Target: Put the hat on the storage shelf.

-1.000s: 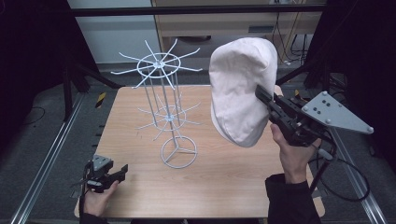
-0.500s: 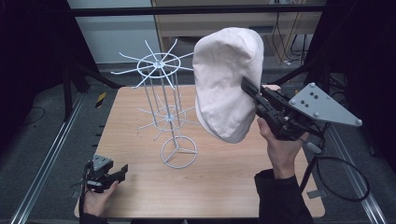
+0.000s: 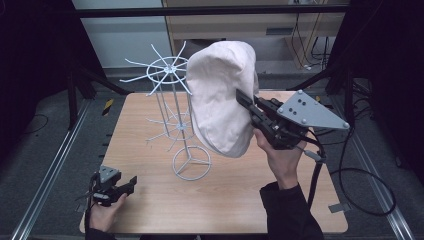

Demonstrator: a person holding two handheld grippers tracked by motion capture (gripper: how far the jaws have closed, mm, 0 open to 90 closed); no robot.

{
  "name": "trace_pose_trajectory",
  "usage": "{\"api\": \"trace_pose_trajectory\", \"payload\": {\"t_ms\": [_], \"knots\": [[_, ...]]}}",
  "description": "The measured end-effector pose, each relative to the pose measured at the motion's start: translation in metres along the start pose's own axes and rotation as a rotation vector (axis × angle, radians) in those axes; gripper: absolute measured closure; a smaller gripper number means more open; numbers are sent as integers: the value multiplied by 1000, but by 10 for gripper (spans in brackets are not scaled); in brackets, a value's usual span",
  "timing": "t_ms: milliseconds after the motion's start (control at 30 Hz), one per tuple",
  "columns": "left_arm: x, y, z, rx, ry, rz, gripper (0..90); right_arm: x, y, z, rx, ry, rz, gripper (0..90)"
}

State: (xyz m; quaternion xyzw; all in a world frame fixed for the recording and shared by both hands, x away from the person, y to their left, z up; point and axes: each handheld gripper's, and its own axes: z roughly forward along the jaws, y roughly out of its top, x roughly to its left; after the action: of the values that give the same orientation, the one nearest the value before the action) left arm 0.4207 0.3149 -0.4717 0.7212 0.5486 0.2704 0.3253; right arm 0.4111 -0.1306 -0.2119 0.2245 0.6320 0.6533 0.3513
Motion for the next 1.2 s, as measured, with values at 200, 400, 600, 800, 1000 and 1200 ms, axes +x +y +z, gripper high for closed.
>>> {"api": "trace_pose_trajectory", "payload": {"t_ms": [200, 400, 600, 800, 1000, 1200], "knots": [[0, 0, 0, 0, 1, 0, 389, 1, -14, 3, 20, 18, 20, 881], [0, 0, 0, 2, 2, 0, 388, -1, -25, 5, 37, 48, 40, 881], [1, 0, 1, 2, 0, -5, 389, -2, -37, 4, 70, 84, 56, 881], [1, 0, 1, 3, 1, -3, 388, -1, -45, 4, 83, 106, 57, 880], [1, 0, 1, 0, 1, -7, 388, 1, -53, 5, 100, 115, 54, 880], [1, 0, 1, 1, 1, -6, 388, 2, -59, 8, 115, 123, 60, 878]]}}
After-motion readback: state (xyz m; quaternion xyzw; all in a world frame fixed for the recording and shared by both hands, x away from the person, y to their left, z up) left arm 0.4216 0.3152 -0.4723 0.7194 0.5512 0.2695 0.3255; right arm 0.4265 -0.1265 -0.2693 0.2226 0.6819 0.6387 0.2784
